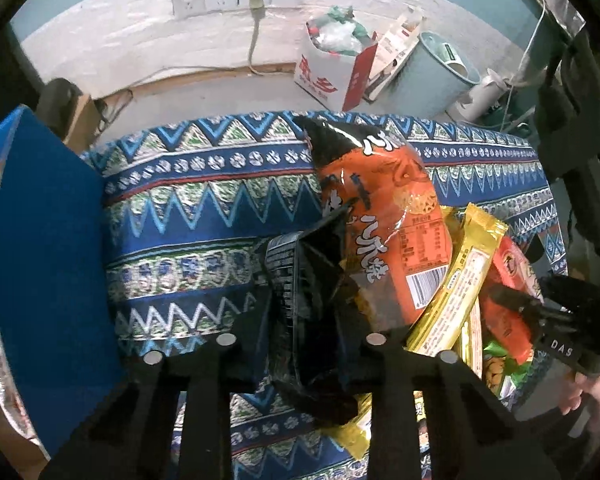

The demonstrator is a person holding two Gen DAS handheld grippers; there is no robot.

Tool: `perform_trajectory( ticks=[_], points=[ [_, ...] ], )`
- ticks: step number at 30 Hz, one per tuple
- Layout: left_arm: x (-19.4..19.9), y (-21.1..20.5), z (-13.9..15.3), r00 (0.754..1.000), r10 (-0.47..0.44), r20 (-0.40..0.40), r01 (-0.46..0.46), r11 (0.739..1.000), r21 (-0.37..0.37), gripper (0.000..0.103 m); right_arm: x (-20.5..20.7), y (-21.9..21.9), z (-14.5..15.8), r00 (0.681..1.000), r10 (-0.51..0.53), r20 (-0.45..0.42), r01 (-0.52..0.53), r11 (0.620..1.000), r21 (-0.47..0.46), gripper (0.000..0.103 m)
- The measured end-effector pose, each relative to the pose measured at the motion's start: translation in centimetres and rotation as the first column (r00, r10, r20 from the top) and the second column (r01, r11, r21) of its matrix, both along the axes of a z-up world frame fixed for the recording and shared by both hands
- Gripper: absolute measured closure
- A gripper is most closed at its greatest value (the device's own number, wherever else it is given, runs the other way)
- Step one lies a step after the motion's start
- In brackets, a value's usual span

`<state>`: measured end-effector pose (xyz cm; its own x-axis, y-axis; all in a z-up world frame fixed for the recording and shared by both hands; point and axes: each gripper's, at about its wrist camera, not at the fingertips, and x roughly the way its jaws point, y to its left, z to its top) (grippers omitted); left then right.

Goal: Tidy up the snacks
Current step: 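Lift a black snack bag with the left tool while the right tool lifts a red bag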

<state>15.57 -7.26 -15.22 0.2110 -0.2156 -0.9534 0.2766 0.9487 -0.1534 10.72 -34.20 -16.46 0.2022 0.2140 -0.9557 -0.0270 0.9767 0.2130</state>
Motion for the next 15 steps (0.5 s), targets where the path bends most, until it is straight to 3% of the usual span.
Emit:
perform_trajectory(
  ticks=[5,15],
  points=[
    [-0.7,0.9,1.1,0.999,0.004,0.04,-0.005,1.0,0.027,0.079,-0.1,-0.1,1.7,0.997,-0.02,0.07,0.024,0.998,-0.054,0.074],
    [-2.8,2.3,3.9,0.993,0.006,0.122,-0.012,0.999,0.05,0.079,0.2,0.9,5.2,0.984,-0.008,0.178,0.022,0.997,-0.077,0.076]
  ],
)
